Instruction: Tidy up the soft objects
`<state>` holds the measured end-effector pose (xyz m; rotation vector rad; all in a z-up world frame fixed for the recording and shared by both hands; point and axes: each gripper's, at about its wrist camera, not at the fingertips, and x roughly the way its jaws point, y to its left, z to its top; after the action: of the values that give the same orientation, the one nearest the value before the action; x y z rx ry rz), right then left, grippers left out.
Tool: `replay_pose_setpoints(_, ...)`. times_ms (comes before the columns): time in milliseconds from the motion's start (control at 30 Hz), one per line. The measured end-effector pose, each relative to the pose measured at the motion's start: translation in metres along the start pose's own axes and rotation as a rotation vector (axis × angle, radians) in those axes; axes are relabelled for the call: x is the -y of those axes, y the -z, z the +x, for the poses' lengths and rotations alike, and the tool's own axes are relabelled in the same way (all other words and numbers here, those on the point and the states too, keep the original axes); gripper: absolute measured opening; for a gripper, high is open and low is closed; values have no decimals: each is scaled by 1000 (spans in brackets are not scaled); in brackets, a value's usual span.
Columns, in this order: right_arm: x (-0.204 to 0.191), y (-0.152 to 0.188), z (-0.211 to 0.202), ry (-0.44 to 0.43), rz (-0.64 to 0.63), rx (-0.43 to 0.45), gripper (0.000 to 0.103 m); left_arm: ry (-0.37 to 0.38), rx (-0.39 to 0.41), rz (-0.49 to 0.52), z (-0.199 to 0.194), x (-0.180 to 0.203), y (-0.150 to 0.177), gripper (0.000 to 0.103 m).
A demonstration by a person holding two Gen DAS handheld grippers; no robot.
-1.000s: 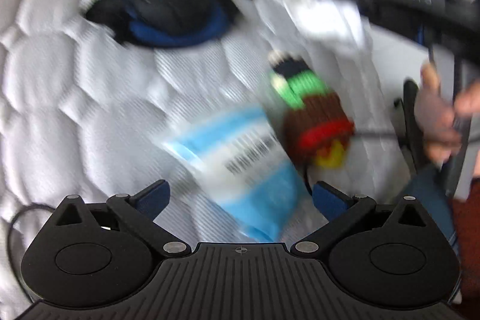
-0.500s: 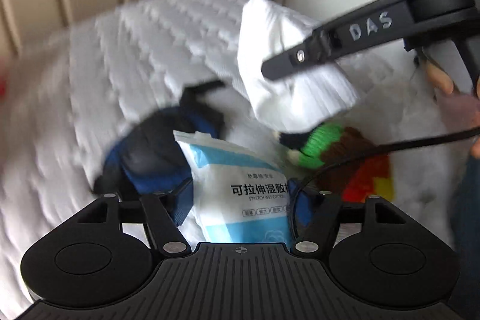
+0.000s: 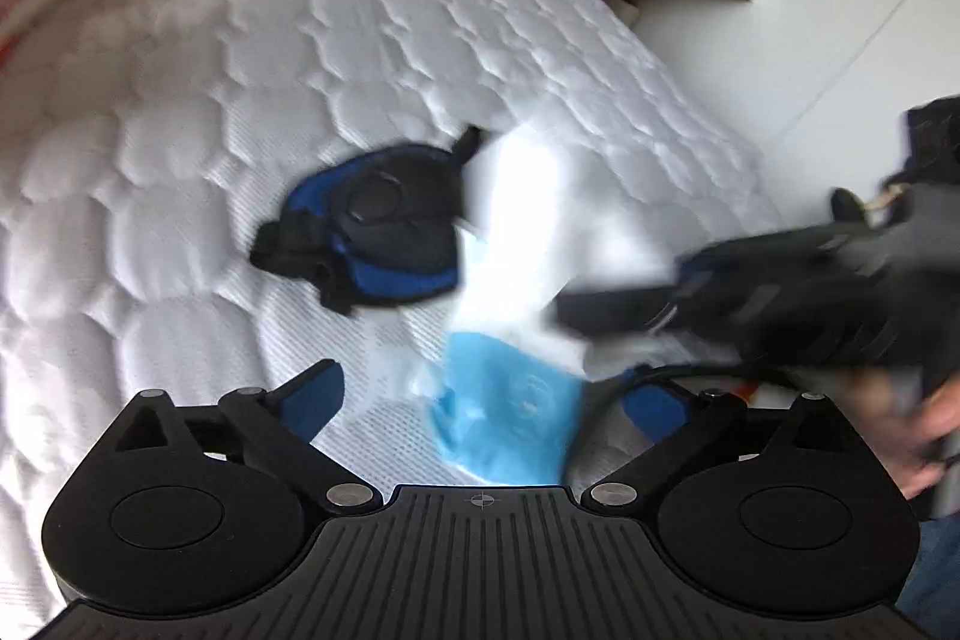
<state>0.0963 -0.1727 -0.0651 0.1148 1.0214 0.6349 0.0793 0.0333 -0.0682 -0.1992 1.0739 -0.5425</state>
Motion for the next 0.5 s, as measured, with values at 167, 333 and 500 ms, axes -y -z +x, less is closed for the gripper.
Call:
replay_pose_setpoints(167, 26, -4, 2, 176, 38, -21, 22, 285, -63, 23, -3, 3, 2, 103)
replay_pose_setpoints(333, 38, -2, 3, 247, 30, -32, 21, 268, -21, 19, -9, 4, 2, 103)
replay_pose_setpoints(500, 29, 2, -8, 187, 34, -5, 17, -84, -79, 43, 15, 0, 10, 103)
